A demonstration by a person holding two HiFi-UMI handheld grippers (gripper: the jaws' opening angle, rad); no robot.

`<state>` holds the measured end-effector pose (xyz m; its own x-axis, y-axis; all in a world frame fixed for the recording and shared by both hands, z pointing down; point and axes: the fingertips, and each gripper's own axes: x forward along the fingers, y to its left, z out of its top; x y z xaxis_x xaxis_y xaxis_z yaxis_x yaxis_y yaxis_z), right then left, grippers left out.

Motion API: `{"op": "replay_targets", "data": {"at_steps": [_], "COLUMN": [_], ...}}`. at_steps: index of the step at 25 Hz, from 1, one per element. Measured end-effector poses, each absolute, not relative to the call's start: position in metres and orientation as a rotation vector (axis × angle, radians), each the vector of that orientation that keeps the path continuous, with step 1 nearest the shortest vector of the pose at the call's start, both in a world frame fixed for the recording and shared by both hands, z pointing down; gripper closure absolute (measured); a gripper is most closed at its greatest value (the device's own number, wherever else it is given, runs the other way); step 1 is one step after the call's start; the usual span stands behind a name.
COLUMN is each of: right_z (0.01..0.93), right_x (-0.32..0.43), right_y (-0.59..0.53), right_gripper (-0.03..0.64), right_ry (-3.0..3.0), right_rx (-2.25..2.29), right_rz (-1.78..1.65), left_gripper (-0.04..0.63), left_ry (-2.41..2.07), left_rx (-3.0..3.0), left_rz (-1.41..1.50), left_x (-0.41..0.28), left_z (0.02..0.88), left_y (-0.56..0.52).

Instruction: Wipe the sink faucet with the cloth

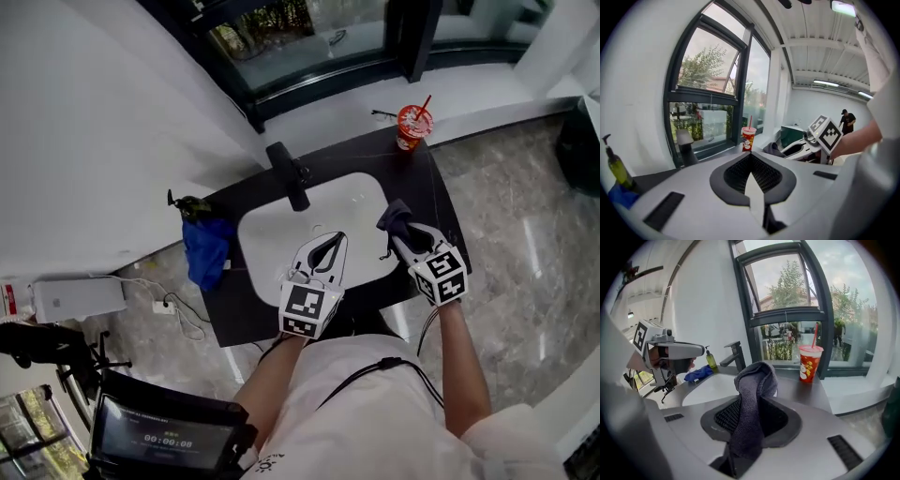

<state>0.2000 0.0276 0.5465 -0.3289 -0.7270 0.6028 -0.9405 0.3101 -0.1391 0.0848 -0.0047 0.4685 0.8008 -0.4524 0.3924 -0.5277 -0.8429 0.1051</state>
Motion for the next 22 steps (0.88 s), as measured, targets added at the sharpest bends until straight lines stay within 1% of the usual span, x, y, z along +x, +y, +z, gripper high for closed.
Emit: {"op": "replay_targets", "data": {"at_steps": [6,13,18,22], "right_z": [0.500,0.461,0.462,0.442], "right_x": [0.159,0.104,0.065,0.054], "right_y": [-0.013,-0.049,-0.075,-0.091], "right_gripper": [0.502,0.502,0.502,0.502], "right_ry": [-2.313,-2.440,-2.505,-2.532], "right_rx": [1.452,1.299,1.205,1.165], "right_rz": [0.553,0.422,0.369,0.312], "left_gripper": [0.601,0.601,0.601,0.601], "left_ry": [-1.020,-1.239,-1.293,-1.300], "left_rx": [2.715,2.615,2.571,2.575], "left_rz": [0.420,0.374,0.378,0.360], "left_x": [0.024,-0.039,-0.062,-0.060], "left_z": [0.449,0.441,0.460,0.449], "left_y": [-0.037,-0.049,-0.058,-0.058]}}
